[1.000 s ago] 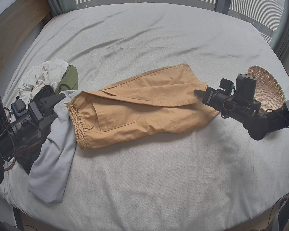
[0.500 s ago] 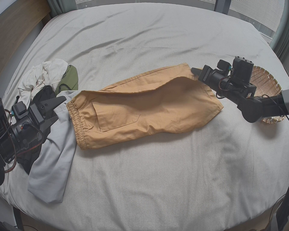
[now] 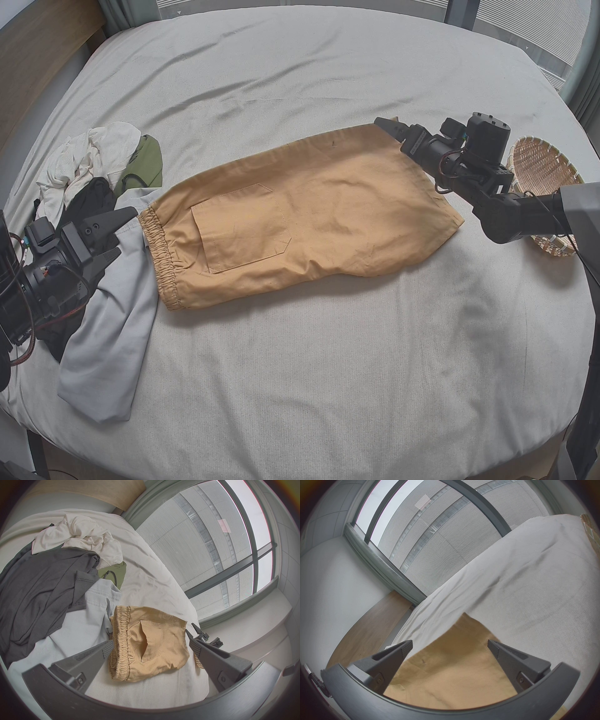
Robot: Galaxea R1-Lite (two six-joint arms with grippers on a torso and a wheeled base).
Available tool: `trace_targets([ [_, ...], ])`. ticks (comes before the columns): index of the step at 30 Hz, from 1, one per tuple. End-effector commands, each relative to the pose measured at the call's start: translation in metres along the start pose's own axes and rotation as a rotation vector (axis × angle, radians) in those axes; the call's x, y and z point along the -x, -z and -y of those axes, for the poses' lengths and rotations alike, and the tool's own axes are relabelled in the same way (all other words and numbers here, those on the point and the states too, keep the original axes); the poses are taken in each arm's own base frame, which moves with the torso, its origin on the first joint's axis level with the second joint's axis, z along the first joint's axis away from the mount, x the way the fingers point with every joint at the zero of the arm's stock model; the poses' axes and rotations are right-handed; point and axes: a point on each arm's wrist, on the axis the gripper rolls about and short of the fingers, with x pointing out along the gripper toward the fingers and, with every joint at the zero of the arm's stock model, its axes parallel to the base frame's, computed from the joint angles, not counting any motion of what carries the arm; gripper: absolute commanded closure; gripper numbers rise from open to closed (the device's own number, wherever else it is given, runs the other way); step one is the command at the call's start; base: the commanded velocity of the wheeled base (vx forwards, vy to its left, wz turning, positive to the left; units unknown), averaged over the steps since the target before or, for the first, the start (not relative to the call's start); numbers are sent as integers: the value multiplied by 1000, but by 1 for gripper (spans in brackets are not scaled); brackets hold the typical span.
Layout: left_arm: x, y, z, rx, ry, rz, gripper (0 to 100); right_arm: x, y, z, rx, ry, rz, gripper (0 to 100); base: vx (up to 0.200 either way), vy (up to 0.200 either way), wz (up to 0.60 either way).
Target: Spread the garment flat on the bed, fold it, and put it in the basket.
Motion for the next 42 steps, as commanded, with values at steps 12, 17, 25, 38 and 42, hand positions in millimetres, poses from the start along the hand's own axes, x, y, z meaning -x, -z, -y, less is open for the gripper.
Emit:
trace_targets([
  [12,11,14,2,-4,57,-45,0,126,0,-18,-7,146,-138,0,0,0,0],
  [17,13,16,5,-7,69,-49,0,148,8,-18,-14,170,-178,0,0,0,0],
  [25,21,21,9,-11,87,-51,0,158,44,-4,-41,222,-295,0,0,0,0],
  [38,21,20,8,-10,78,-44,0,114,98,41,-34,277,-283,0,0,0,0],
  [42,21,19,8,-10,77,-43,0,103,97,42,-29,270,-250,0,0,0,0],
])
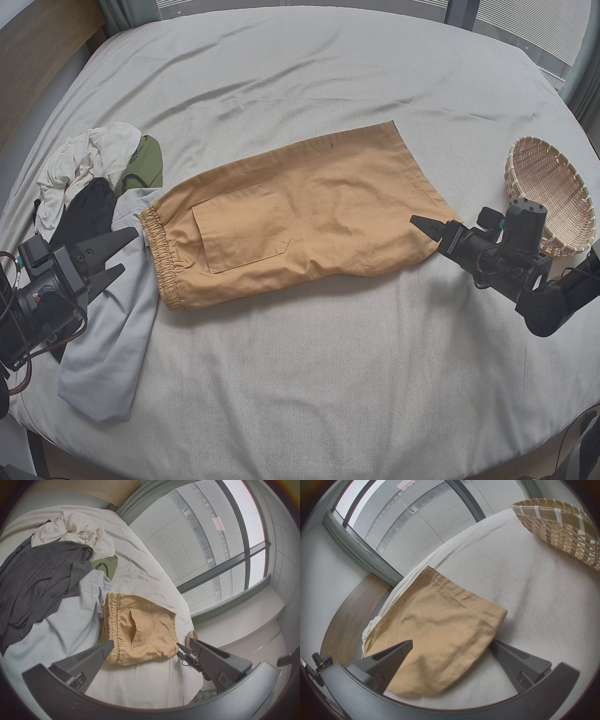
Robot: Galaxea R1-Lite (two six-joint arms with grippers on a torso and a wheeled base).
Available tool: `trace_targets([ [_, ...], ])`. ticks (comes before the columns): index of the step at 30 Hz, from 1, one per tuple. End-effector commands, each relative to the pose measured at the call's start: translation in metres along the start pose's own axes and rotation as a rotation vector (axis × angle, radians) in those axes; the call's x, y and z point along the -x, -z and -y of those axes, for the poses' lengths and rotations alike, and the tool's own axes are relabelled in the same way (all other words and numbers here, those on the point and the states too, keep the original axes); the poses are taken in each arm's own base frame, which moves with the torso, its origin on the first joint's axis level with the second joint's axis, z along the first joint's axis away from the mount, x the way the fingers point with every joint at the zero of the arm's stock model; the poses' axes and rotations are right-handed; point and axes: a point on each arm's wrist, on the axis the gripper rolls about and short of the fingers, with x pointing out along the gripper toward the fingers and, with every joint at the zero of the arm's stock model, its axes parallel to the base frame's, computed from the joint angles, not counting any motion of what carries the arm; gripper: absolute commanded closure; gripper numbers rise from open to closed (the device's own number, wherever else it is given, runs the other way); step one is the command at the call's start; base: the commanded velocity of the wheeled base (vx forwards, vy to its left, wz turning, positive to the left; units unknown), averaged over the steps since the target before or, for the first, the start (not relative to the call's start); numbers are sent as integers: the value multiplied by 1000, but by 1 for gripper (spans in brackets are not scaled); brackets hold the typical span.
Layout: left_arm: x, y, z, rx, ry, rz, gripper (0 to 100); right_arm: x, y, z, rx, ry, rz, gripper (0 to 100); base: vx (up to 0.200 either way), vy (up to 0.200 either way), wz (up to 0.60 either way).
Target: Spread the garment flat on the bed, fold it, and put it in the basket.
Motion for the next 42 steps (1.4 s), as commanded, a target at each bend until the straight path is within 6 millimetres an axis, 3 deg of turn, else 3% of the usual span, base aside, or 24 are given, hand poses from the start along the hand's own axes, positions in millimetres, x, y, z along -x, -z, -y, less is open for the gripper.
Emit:
trace_targets([
  [1,-1,0,0,0,0,1,0,-24,13,9,-4,12,-12,0,0,0,0],
  [7,0,0,0,1,-4,3,0,-44,15,0,1,-56,60,0,0,0,0],
  [13,-1,0,-2,6,-14,-1,0,-44,16,-8,-16,-85,92,0,0,0,0],
  [14,-2,1,-3,7,-19,-6,0,-43,15,-8,-16,-81,100,100,0,0,0],
  [18,-3,7,-9,19,-40,-30,0,-34,7,-11,-16,-79,120,100,0,0,0],
  [29,-5,19,-21,42,-77,-79,0,22,-22,-31,-13,-120,164,100,0,0,0],
  [35,-3,20,-20,41,-74,-78,0,18,-16,-27,-15,-123,141,100,0,0,0],
  [38,-2,19,-20,41,-76,-76,0,1,0,-16,-21,-93,101,100,0,0,0],
  [42,-1,22,-22,46,-85,-83,0,6,2,-14,-22,-79,90,100,0,0,0],
])
